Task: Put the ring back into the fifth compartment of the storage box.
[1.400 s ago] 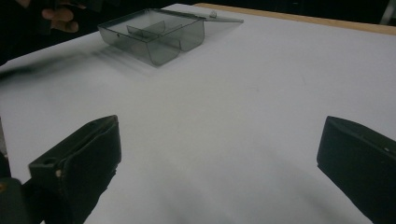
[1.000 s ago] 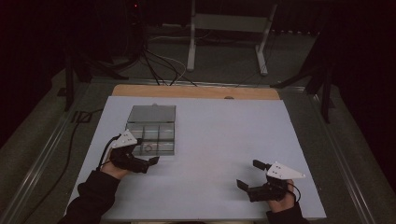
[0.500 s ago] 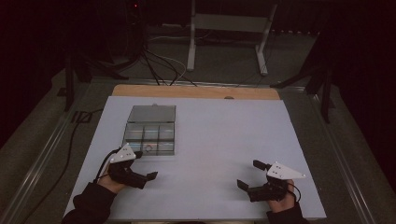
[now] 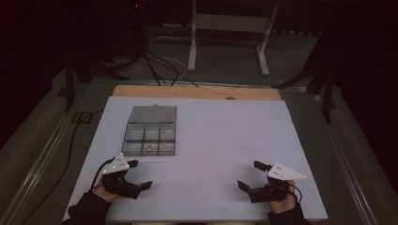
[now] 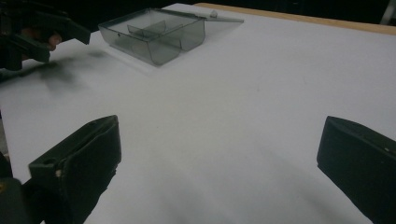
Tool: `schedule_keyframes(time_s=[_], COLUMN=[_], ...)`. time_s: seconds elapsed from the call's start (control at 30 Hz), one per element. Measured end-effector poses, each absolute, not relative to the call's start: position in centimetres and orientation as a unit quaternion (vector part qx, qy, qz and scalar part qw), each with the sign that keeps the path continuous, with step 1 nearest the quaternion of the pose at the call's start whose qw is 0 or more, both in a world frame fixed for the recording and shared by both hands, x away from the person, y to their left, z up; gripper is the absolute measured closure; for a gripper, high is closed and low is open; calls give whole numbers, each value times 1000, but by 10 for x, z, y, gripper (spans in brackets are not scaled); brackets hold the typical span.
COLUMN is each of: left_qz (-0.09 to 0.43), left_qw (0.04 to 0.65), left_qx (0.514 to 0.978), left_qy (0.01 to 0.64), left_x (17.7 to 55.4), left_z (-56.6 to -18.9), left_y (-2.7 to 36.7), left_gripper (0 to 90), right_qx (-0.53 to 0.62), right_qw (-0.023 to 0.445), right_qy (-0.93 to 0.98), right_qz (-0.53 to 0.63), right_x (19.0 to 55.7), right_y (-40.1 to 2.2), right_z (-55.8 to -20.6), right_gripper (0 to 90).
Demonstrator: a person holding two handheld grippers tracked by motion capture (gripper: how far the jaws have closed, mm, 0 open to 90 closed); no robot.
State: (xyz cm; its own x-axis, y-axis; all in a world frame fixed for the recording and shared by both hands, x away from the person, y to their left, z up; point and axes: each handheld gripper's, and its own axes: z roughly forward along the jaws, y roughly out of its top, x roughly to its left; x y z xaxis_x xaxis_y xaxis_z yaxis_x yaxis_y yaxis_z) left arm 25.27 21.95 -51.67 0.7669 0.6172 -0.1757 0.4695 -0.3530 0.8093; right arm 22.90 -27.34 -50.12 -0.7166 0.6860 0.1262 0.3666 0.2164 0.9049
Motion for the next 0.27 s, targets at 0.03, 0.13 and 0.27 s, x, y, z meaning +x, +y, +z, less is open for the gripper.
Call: schedule_keyframes(time_s=[0.03,0.13,0.27], left_qz=[76,79,79], left_qw=[463,464,466], left_qx=[817,815,814], left_qy=[336,337,336], left_x=[253,254,254], left_z=[-517,-518,-518], left_y=[220,220,221], left_gripper=[11,11,11], right_qx=[344,343,343], right_qw=[153,153,152], right_qy=[764,764,764], right_qz=[523,525,525], right_x=[229,229,229], right_y=[-273,-273,-273], right_z=[-501,-501,-501], right_gripper=[0,0,0])
